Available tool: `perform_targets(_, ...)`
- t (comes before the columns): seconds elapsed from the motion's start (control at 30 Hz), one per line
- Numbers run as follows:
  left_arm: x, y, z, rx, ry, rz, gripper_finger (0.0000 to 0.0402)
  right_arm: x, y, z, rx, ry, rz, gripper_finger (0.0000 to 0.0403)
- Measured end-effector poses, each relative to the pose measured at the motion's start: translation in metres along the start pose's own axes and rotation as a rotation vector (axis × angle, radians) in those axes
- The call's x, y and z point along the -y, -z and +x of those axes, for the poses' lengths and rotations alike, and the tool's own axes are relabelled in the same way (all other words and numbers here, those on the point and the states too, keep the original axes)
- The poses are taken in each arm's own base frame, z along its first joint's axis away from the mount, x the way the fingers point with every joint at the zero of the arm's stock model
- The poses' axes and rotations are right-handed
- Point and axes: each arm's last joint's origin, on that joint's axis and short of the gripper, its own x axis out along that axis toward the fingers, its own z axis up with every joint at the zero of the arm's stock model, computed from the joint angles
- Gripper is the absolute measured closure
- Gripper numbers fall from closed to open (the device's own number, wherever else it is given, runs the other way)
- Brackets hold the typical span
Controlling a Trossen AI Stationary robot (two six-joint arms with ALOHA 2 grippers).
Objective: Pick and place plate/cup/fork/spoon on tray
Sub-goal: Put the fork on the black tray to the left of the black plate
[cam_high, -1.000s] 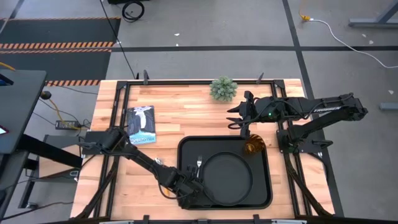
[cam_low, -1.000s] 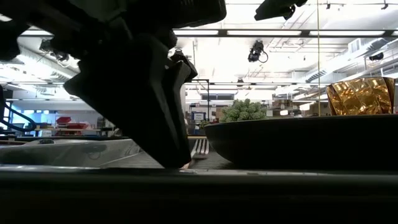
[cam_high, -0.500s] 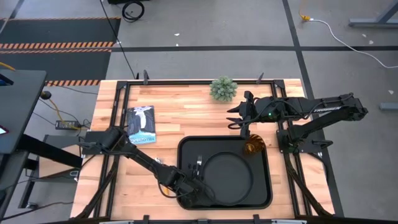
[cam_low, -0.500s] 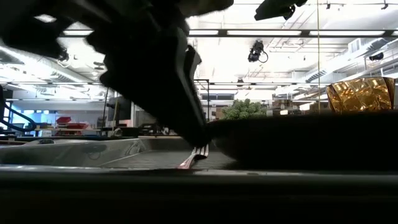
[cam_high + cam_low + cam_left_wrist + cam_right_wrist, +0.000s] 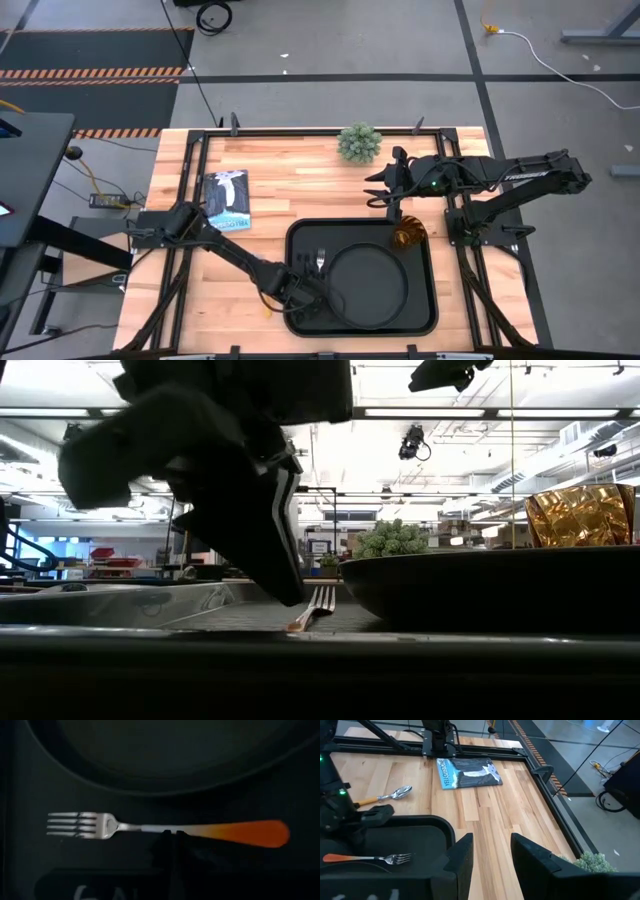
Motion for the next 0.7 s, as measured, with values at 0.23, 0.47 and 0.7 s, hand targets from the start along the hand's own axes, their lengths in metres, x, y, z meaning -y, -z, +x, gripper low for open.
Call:
perform_targets(0.23,-0.004,0.001,0.001,-0.018,-0.024,0.004,0.0378,0.0,0.0,0.0,0.001,-0.005,0.0,0.0265)
perform_targets(0.47,-0.006,0.001,0.011,-0.031,-0.012,-0.009,0.0377,0.0,0.0,0.0,0.005,-0.005,0.001,0.0265)
perform_targets(0.7,-0.005,0.001,0.017,-0.021,-0.011,-0.017,0.0377,0.0,-0.001,0.0,0.011,-0.005,0.002,0.0265)
